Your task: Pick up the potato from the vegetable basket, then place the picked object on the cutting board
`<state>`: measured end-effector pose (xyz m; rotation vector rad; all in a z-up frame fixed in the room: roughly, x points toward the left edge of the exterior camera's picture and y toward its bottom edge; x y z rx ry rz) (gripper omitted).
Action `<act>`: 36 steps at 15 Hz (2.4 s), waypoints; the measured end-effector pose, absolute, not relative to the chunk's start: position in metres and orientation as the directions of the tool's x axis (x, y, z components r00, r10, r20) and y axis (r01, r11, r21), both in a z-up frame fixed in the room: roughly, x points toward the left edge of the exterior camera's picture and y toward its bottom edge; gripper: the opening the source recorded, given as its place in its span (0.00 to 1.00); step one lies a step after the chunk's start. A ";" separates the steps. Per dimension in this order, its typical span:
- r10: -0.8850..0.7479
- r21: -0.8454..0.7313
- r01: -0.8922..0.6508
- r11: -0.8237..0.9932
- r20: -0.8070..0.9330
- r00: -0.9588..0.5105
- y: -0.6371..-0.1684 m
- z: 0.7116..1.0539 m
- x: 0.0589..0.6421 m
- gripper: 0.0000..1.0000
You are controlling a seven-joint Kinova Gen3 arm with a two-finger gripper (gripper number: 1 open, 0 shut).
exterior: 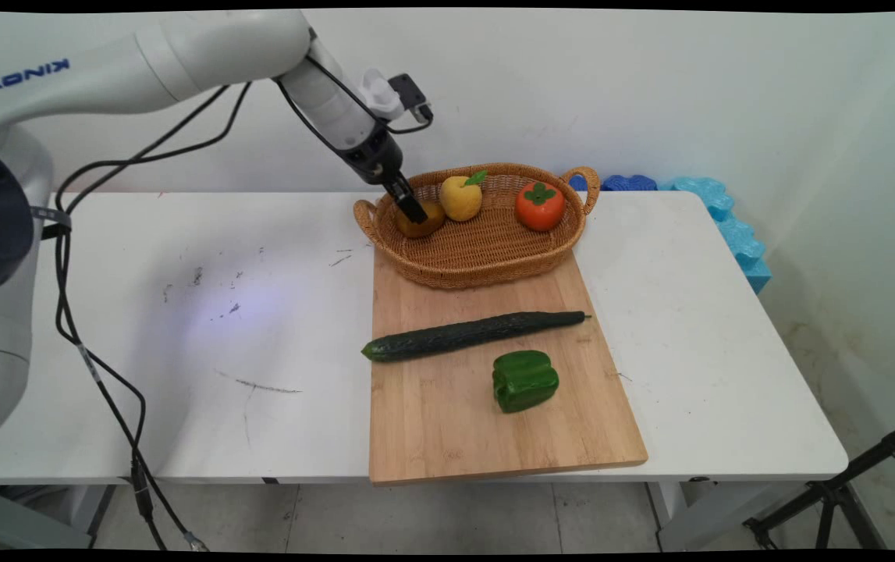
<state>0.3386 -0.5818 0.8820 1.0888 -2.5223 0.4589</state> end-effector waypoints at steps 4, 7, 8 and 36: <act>-0.625 -0.149 -0.735 0.661 0.432 -0.650 -0.590 0.869 0.328 1.00; -0.624 -0.149 -0.733 0.664 0.429 -0.653 -0.593 0.864 0.325 1.00; -0.624 -0.148 -0.732 0.665 0.428 -0.654 -0.594 0.862 0.323 1.00; -0.569 -0.081 -0.703 0.706 0.527 -0.632 -0.463 1.043 0.305 0.00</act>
